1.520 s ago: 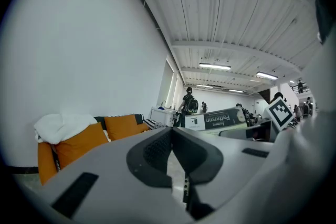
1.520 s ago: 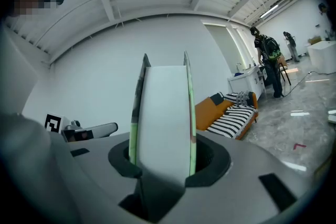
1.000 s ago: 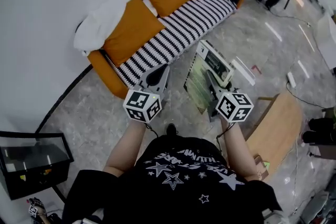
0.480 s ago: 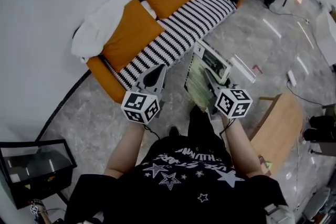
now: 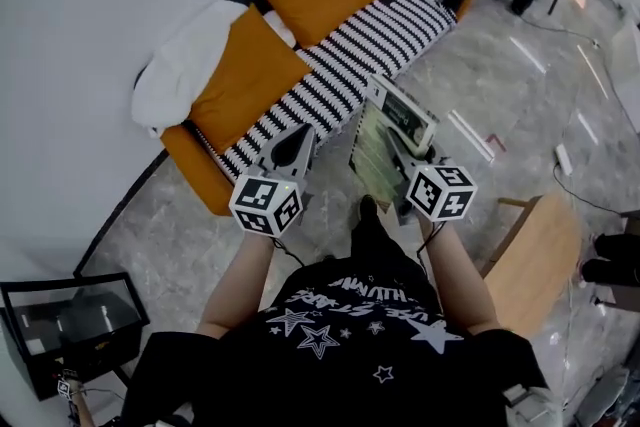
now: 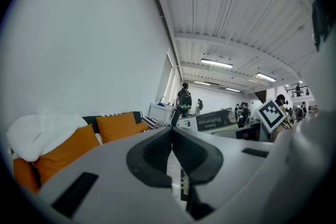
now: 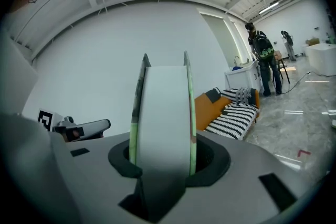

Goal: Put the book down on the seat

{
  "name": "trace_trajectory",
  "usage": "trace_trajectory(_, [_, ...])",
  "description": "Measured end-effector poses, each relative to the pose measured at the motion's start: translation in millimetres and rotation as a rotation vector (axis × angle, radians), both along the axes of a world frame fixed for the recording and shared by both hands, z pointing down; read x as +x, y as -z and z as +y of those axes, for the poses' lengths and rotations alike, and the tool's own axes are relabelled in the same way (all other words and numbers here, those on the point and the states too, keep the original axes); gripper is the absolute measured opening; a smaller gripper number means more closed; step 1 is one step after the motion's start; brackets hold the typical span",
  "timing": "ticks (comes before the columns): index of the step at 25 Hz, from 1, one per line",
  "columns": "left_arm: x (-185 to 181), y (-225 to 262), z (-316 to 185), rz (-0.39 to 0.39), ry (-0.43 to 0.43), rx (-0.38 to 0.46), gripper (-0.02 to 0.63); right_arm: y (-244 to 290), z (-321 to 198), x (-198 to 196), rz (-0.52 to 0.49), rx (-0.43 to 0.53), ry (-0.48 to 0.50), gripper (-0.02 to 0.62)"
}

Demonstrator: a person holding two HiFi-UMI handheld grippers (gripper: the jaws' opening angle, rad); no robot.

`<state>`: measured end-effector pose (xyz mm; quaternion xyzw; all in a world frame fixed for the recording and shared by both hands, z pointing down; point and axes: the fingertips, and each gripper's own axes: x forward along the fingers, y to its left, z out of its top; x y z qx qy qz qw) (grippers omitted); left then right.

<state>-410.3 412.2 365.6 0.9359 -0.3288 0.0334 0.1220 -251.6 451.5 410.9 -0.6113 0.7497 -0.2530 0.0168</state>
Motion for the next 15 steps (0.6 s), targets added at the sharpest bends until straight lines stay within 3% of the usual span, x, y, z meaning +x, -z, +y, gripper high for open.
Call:
trace_trajectory(8, [78.0, 1.0, -60.1, -0.019, -0.027, -0.006, 0.008, -1.5, -57.8, 80.1, -0.017, -0.012, -0.04, 0.169])
trace_trajectory(15, [127.7, 1.3, -91.8, -0.023, -0.035, -0.008, 0.008, -3.9, -82.6, 125.6, -0.028, -0.014, -0.048, 0.169])
